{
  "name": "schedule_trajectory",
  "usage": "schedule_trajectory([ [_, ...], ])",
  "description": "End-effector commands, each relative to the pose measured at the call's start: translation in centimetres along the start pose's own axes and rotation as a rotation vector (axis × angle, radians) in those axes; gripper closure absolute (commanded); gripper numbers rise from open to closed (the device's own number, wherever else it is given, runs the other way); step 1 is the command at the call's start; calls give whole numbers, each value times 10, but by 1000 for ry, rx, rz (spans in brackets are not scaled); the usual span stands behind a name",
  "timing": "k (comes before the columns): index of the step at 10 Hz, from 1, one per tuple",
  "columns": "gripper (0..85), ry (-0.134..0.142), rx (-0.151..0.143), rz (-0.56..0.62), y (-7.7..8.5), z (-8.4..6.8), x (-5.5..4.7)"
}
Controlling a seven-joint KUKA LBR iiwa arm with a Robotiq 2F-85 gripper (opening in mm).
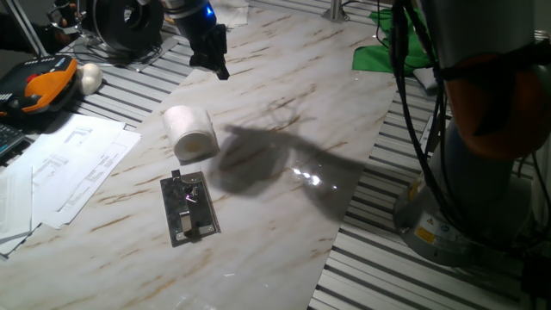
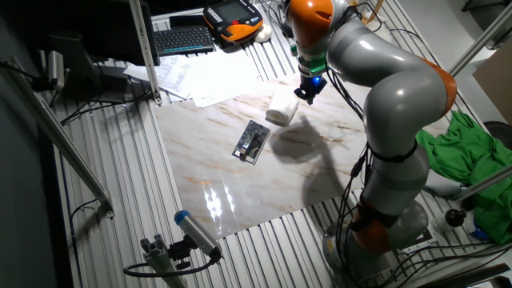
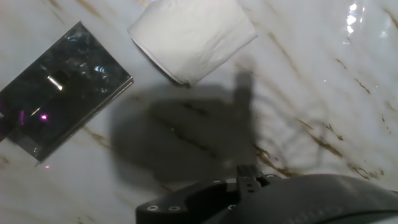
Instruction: Put the toilet paper on its holder
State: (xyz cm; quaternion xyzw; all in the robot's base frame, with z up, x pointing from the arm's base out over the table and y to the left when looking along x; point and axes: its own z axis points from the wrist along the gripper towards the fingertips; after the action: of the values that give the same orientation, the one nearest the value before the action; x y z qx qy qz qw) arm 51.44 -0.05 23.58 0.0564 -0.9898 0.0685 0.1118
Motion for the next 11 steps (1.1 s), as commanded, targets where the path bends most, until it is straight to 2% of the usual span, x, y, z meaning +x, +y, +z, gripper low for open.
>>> schedule_trajectory([
  [1, 850, -1, 5, 1, 0, 0, 0],
  [5, 850, 1, 9, -6, 1, 0, 0],
  [11, 850, -6, 4, 45, 0, 0, 0],
])
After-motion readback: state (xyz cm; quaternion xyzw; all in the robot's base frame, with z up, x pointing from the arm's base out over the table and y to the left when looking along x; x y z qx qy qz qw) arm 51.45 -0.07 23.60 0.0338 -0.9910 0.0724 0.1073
